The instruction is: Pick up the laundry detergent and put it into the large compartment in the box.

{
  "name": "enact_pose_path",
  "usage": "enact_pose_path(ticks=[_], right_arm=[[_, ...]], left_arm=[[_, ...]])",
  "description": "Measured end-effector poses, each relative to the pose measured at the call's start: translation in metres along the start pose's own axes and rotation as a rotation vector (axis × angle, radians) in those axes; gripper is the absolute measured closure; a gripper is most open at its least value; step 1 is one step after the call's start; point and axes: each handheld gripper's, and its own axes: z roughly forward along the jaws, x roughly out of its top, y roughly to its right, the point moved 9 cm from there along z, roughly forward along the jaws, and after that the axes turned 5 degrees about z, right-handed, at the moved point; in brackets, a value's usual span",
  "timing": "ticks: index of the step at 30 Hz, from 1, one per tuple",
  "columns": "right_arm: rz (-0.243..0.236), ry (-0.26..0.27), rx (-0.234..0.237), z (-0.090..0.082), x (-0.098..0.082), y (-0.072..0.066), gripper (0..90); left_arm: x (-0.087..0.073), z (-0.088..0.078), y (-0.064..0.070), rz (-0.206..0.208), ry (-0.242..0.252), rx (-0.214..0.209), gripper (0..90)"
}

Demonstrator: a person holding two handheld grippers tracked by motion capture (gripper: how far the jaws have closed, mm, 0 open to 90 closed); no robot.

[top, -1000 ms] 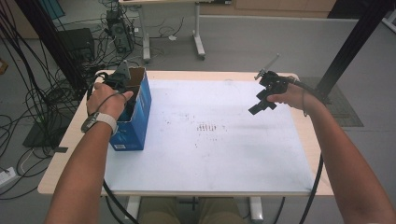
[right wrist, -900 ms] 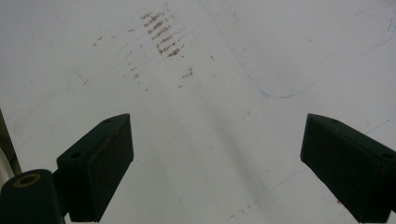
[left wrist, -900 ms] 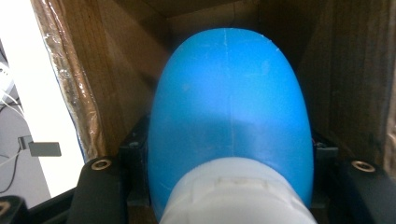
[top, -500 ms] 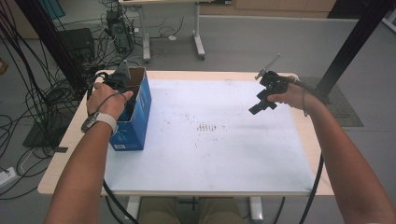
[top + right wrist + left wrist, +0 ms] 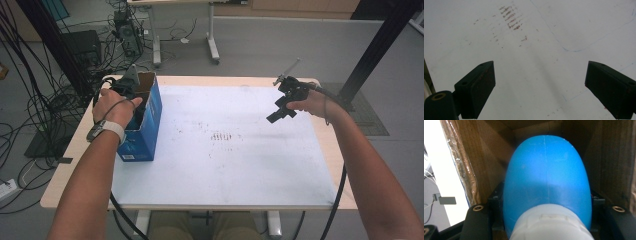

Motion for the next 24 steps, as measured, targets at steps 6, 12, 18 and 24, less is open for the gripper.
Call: enact_pose_path(ticks=[6,12,18,24], right_arm=[[0.002,-0.001,0.0,0.0006,0.0,-0.0004,9.5],[0.003,-0.001,0.001,0.0001,-0.0005,-0.0002,9.5],[0.004,0.001,-0.001,-0.0001,-0.0012,0.0003,9.5],[0.004,0.0,0.0,0.0,-0.0013,0.0002,9.5]], left_arm=[[0.0003,0.0,0.0005,0.004,0.004,0.003,37.6],[0.0004,0.0,0.0011,0.006,0.007,0.003,37.5],[0.0006,0.0001,0.0011,0.009,0.011,0.002,37.5],[0.0013,0.0002,0.0014,0.016,0.019,-0.002,37.3]])
